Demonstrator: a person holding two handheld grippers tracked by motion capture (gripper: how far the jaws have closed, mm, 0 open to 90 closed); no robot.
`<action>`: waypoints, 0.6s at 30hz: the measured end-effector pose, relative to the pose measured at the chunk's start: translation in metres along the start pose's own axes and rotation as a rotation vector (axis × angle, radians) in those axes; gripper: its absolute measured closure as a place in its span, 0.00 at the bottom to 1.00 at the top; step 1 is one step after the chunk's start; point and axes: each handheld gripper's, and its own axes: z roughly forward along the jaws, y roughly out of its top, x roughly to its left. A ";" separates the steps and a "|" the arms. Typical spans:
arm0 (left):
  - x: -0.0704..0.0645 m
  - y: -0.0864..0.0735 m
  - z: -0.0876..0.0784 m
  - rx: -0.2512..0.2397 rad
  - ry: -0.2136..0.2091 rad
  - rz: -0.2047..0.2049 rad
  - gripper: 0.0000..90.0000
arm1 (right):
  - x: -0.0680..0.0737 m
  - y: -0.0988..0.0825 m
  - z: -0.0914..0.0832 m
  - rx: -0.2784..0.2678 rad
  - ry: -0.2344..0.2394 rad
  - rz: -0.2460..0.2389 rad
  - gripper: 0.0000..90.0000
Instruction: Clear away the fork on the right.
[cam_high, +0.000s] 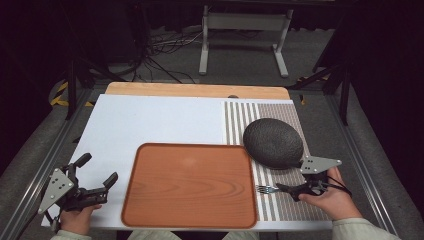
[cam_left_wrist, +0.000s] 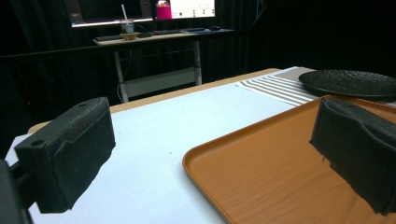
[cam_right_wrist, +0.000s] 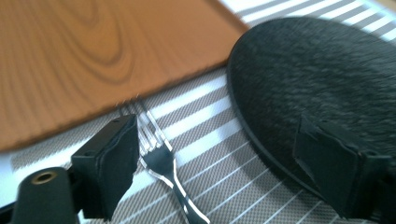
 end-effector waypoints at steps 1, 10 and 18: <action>0.000 0.000 0.000 0.001 0.000 0.000 0.00 | 0.000 0.000 0.001 0.016 0.012 -0.006 0.18; 0.000 0.000 0.000 0.003 0.000 0.000 0.00 | -0.003 -0.001 0.006 0.118 0.075 -0.047 0.24; 0.000 0.000 0.000 0.000 -0.002 0.001 0.00 | -0.005 0.025 0.001 0.309 0.090 -0.176 0.27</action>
